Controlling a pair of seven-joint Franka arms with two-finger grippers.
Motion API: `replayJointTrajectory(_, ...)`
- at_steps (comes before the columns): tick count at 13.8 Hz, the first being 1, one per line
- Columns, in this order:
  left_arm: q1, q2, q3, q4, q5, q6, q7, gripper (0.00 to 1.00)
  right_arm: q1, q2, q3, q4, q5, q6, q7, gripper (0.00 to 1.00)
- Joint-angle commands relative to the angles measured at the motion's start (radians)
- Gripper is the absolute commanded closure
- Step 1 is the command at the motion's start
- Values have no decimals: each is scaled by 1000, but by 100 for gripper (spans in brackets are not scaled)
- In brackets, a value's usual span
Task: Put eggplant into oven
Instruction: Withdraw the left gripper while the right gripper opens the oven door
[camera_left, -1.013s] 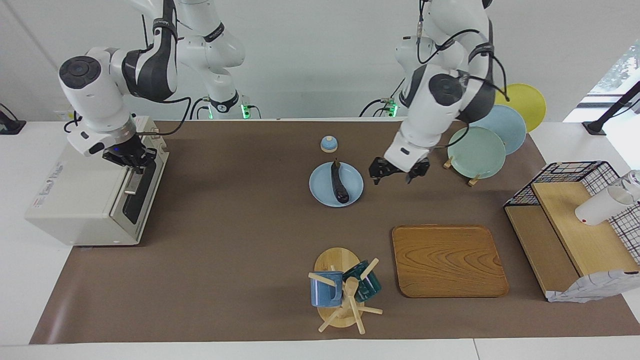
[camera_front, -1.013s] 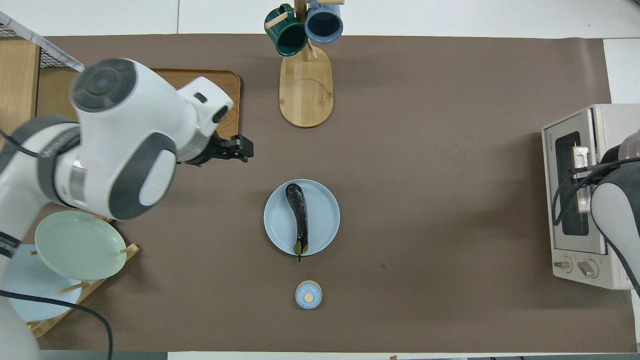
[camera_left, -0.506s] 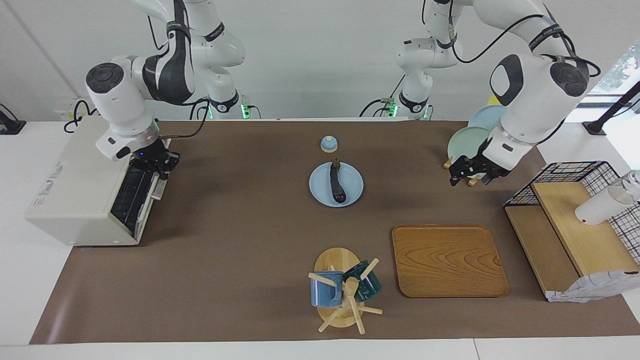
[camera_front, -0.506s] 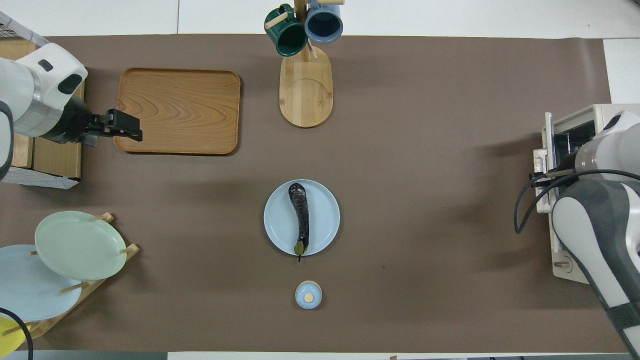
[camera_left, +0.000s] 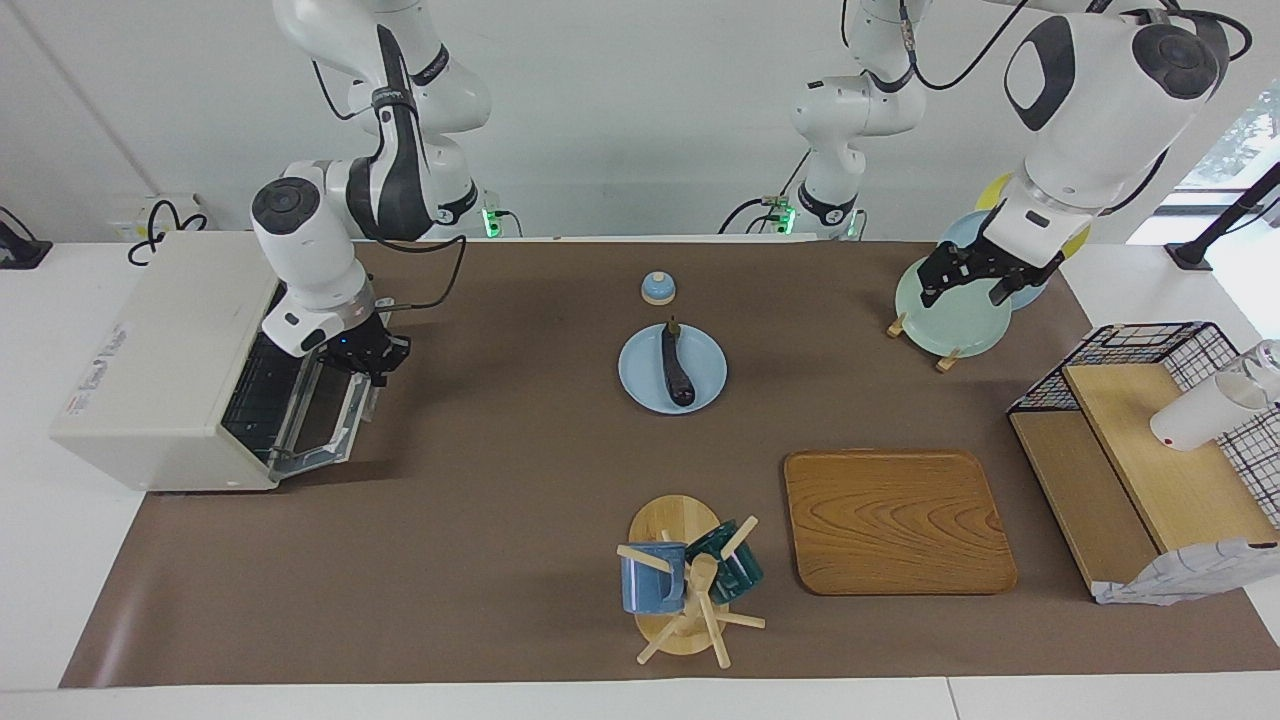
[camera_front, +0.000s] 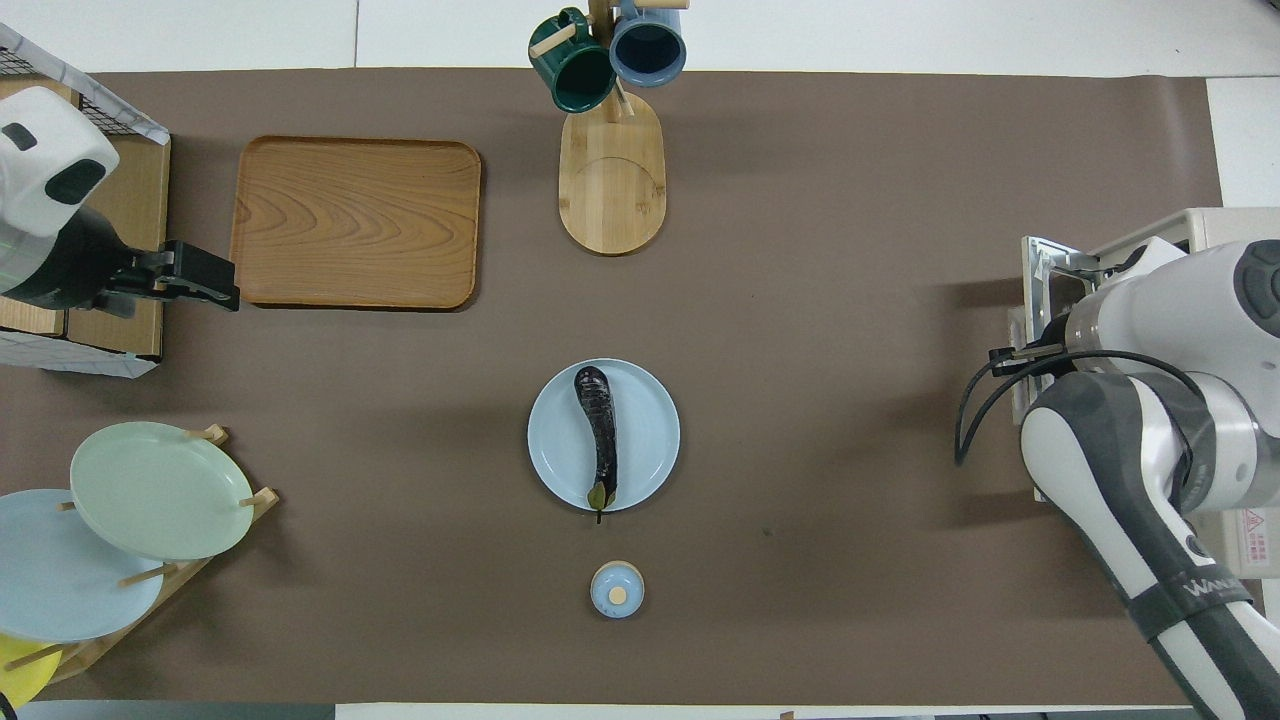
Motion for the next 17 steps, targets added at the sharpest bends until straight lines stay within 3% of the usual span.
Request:
replayJointTrajectory(1, 0, -39, -1, -57, 21, -12, 7, 0, 2, 23, -12, -17, -6, 76, 21, 100)
replayJointTrajectory(9, 23, -38, -5, -68, 9, 85, 10, 0, 24, 140, -10, -14, 68, 168, 46, 100)
replayJointTrajectory(12, 25, -33, -7, -65, 10, 89, 40, 0, 129, 149, -10, 50, 71, 95, 160, 100)
replayJointTrajectory(15, 42, -21, -16, -54, 10, 77, 48, 0, 297, 158, -10, 169, 71, -34, 352, 100)
replayJointTrajectory(17, 42, -24, -16, -56, 10, 74, 49, 0, 448, 176, -9, 298, 63, -143, 475, 76)
